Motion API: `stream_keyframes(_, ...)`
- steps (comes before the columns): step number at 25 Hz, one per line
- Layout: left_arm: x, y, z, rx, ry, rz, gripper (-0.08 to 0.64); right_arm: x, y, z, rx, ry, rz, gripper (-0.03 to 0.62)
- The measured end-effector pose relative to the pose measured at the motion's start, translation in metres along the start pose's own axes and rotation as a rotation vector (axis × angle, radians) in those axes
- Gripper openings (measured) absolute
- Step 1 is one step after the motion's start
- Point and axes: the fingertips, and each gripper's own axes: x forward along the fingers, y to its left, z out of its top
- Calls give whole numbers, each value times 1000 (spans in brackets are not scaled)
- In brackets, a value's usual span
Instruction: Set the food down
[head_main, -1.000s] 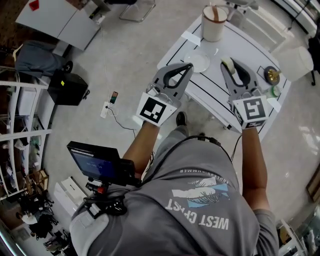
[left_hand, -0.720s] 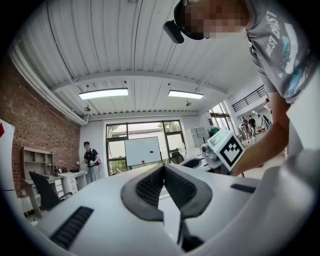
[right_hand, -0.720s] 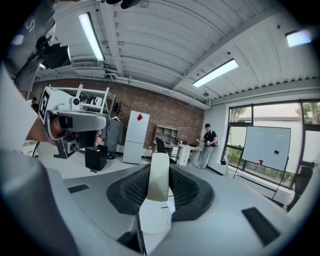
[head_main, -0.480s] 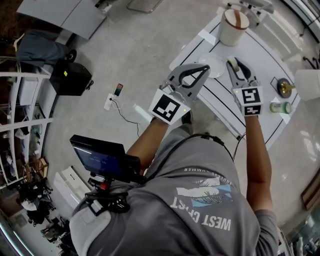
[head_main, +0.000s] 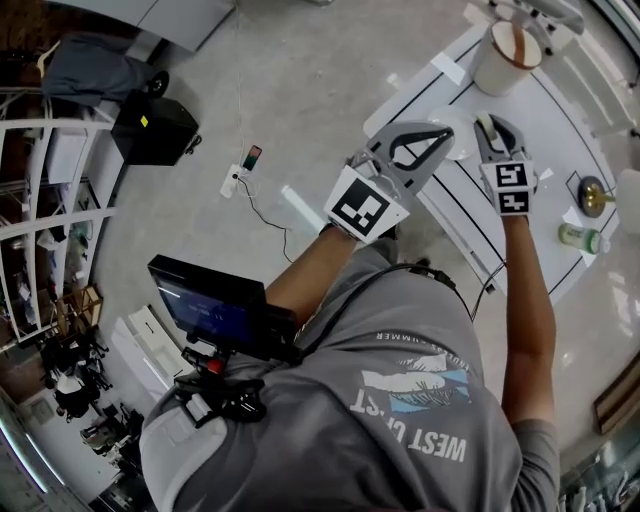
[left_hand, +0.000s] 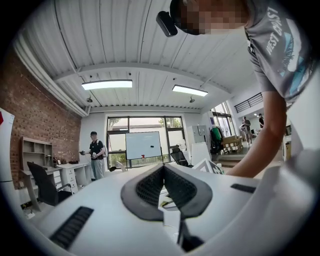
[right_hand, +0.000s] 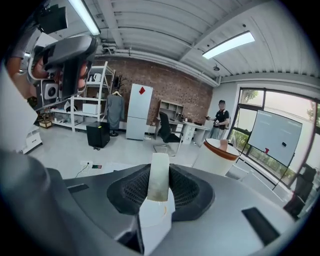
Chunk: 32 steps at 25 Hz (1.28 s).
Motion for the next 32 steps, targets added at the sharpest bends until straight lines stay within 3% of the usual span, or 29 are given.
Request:
stream_keyframes(9,-1,12,-13,11,17,-5,8,54,3,-45,-52,122,32,101)
stream_keyframes(25,-8,33,-44,-43,96,31,8,112,8,-133,-157,365,96,101)
stream_keyframes(32,-12,36,-49,-37,93,41,8,120,19,-154,-308,439,95,101)
